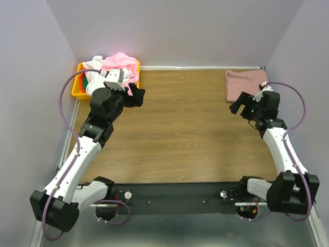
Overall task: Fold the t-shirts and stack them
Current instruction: Reset both grippers
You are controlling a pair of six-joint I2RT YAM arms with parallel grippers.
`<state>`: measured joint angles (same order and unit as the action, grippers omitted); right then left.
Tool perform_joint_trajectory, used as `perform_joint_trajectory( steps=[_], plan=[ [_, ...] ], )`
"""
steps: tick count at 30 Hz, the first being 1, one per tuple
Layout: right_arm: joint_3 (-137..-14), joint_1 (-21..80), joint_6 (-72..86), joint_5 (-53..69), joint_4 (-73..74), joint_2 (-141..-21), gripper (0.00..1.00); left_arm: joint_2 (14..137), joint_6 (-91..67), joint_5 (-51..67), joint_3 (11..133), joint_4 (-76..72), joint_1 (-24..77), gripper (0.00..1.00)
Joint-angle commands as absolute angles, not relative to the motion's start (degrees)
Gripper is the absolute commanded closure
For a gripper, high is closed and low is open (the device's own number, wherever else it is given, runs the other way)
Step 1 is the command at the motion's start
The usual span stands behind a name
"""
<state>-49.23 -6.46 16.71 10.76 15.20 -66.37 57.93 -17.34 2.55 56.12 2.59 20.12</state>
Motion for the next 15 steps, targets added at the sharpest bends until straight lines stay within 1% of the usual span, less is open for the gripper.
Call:
perform_joint_trajectory(
  steps=[1, 8, 15],
  plan=[
    [-47.11, -6.59, 17.49, 10.37, 14.41, -65.75, 0.00, 56.95, -16.00, 0.71, 55.46, 1.23, 20.30, 0.16],
    [-45.97, -6.59, 17.75, 8.88, 11.61, -64.25, 0.00, 55.81, -14.77, -1.41, 54.76, 0.97, 20.30, 0.16],
    [-45.44, -6.59, 18.19, 11.94, 9.23, -65.39, 0.00, 55.81, -14.41, -1.58, 54.93, 1.41, 20.30, 0.16]
  ],
)
